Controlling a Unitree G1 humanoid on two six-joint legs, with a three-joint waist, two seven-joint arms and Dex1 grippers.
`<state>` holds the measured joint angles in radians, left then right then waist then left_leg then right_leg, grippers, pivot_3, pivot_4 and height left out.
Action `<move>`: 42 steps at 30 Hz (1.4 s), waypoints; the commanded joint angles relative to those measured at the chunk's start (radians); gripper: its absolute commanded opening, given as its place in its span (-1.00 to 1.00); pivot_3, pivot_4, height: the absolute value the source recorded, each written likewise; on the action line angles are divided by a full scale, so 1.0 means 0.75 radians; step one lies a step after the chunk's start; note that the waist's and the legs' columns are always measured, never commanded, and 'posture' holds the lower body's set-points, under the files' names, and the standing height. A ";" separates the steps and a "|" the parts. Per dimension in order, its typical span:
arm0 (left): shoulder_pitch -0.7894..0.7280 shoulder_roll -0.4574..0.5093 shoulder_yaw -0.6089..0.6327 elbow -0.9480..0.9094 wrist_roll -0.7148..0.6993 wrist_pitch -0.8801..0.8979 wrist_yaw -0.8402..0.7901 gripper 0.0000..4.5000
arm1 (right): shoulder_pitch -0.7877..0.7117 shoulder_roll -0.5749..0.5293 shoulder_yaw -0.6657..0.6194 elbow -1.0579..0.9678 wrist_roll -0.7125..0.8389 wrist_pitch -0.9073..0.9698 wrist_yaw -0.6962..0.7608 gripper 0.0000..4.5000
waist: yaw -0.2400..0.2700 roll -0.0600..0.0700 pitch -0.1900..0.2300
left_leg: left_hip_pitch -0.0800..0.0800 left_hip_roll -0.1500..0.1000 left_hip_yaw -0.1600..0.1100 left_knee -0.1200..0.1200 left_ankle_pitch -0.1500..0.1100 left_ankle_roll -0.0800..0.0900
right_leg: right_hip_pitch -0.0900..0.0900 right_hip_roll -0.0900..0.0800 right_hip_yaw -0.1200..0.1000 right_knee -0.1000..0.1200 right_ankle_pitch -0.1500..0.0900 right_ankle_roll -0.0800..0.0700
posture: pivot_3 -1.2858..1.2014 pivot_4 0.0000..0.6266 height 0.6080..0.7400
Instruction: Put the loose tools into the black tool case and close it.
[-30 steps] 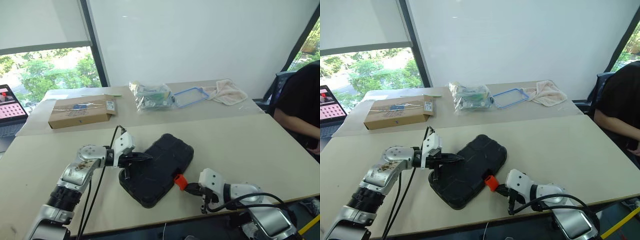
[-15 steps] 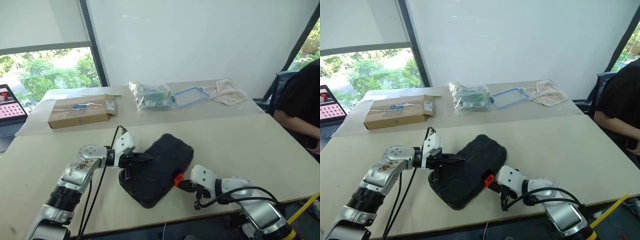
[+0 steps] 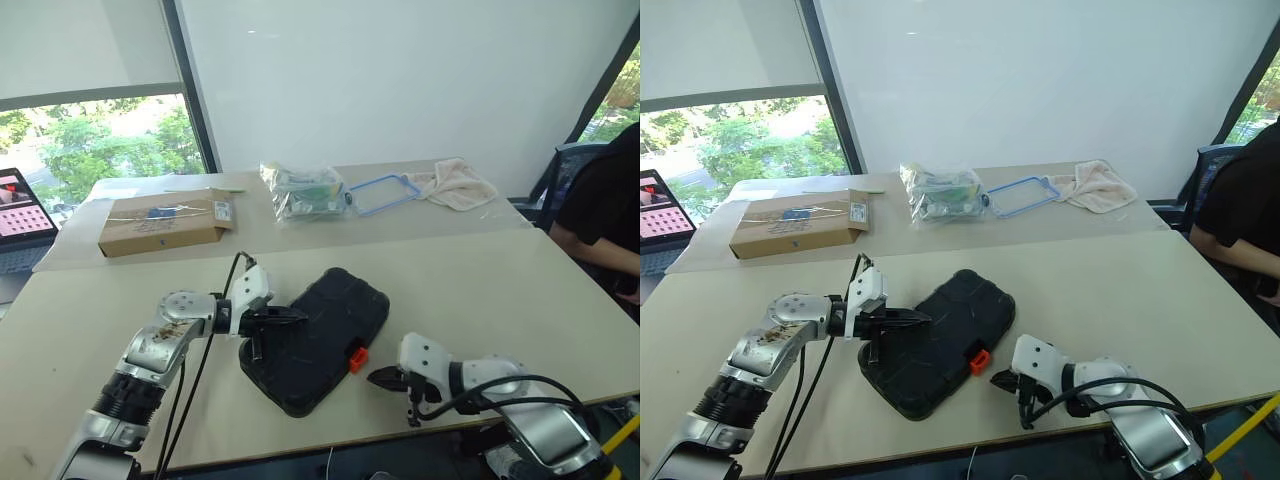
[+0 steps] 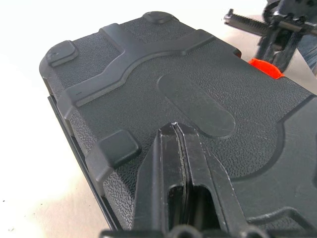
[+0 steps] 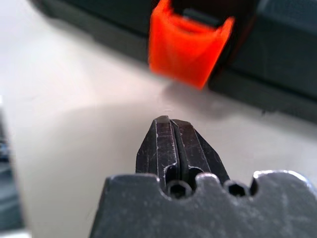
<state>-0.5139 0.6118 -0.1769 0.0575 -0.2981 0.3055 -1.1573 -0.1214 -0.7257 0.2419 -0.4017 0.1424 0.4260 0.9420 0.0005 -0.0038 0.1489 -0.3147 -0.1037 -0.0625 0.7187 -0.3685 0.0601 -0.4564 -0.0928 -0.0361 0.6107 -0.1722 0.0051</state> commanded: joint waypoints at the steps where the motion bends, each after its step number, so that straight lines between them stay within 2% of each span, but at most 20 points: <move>1: 0.033 0.012 -0.047 0.046 0.052 0.022 -0.012 -0.99 | -0.014 0.024 -0.015 -0.025 0.022 -0.007 -0.014 -1.00 | -0.001 0.000 0.000 | 0.000 0.000 0.000 0.000 0.000 0.000 | 0.000 0.000 0.000 0.000 0.000 0.000 | 0.03 -0.52 1.00; 16: 0.027 0.012 -0.051 0.035 0.051 0.047 -0.007 -0.99 | -0.129 0.098 0.012 0.034 0.002 -0.059 -0.037 -1.00 | 0.000 0.000 0.000 | 0.000 0.000 0.000 0.000 0.000 0.000 | 0.000 0.000 0.000 0.000 0.000 0.000 | 0.03 -0.52 1.00; 30: 0.045 -0.004 -0.068 0.112 0.078 -0.013 -0.008 -0.99 | -0.239 0.155 0.049 0.013 0.037 0.047 -0.030 -1.00 | -0.015 0.000 0.000 | 0.000 0.000 0.000 0.001 0.000 -0.001 | 0.000 0.000 0.002 0.001 0.000 0.000 | 0.03 -0.52 1.00; 42: 0.056 -0.026 -0.094 0.141 0.110 -0.034 -0.011 -0.99 | -0.311 0.079 0.032 -0.093 0.088 0.204 0.044 -1.00 | -0.015 0.001 -0.001 | 0.001 0.001 0.000 0.001 0.000 -0.001 | 0.000 0.000 0.002 0.001 0.000 -0.001 | 0.03 -0.52 1.00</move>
<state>-0.5140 0.5988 -0.1784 0.1020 -0.2749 0.2601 -1.1623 -0.3131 -0.6766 0.3012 -0.4056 0.1780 0.5859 0.9787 -0.0108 -0.0030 0.1484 -0.3142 -0.1031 -0.0624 0.7197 -0.3682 0.0597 -0.4563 -0.0929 -0.0342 0.6116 -0.1719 0.0046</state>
